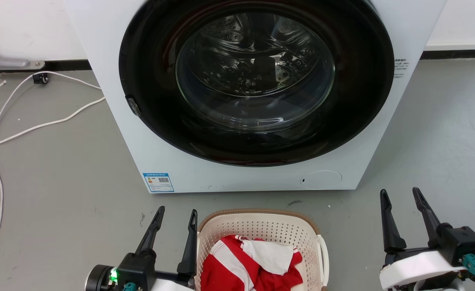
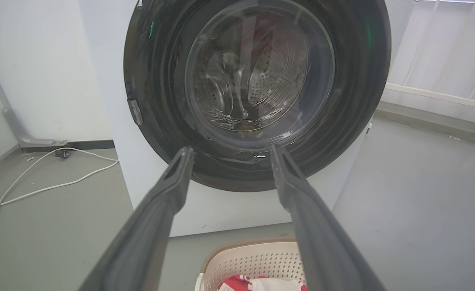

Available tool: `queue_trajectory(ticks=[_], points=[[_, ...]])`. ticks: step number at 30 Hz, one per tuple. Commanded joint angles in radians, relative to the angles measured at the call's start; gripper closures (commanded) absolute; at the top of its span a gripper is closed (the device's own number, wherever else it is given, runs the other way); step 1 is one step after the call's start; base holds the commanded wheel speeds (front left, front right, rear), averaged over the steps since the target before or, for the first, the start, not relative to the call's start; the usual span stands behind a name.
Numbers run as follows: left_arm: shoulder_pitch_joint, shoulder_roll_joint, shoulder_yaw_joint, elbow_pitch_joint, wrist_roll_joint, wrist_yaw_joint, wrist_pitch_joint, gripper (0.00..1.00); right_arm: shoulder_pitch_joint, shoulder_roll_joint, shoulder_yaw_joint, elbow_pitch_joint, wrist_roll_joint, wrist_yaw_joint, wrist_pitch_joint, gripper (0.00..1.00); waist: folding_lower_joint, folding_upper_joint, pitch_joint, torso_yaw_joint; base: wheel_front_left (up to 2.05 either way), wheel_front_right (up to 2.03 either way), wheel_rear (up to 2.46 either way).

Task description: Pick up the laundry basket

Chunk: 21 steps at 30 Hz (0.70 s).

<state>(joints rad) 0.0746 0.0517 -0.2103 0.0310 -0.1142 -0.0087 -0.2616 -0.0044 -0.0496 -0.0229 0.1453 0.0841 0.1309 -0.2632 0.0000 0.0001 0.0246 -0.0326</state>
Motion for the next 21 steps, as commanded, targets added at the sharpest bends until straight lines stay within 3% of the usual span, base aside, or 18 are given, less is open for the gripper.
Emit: queue_trajectory(ticks=[1, 13, 21], points=[[0.007, -0.001, 0.003, 0.003, 0.005, -0.005, -0.005, 0.00, -0.004, -0.001, 0.002, 0.002, 0.002, 0.000, -0.002, 0.00, 0.0000, -0.0001, 0.000, 0.000, 0.00, 0.00, 0.00], [-0.026, -0.001, -0.009, 0.035, -0.010, 0.015, -0.005, 0.00, -0.016, -0.001, 0.011, 0.008, 0.021, 0.000, -0.002, 0.00, 0.0000, -0.0001, 0.045, 0.004, 0.00, 0.00, 0.00], [-0.125, -0.001, 0.000, 0.123, -0.001, 0.019, -0.004, 0.00, -0.119, -0.001, 0.022, 0.066, -0.015, 0.000, -0.002, 0.00, 0.0000, -0.0001, 0.208, -0.019, 0.00, 0.00, 0.00]])
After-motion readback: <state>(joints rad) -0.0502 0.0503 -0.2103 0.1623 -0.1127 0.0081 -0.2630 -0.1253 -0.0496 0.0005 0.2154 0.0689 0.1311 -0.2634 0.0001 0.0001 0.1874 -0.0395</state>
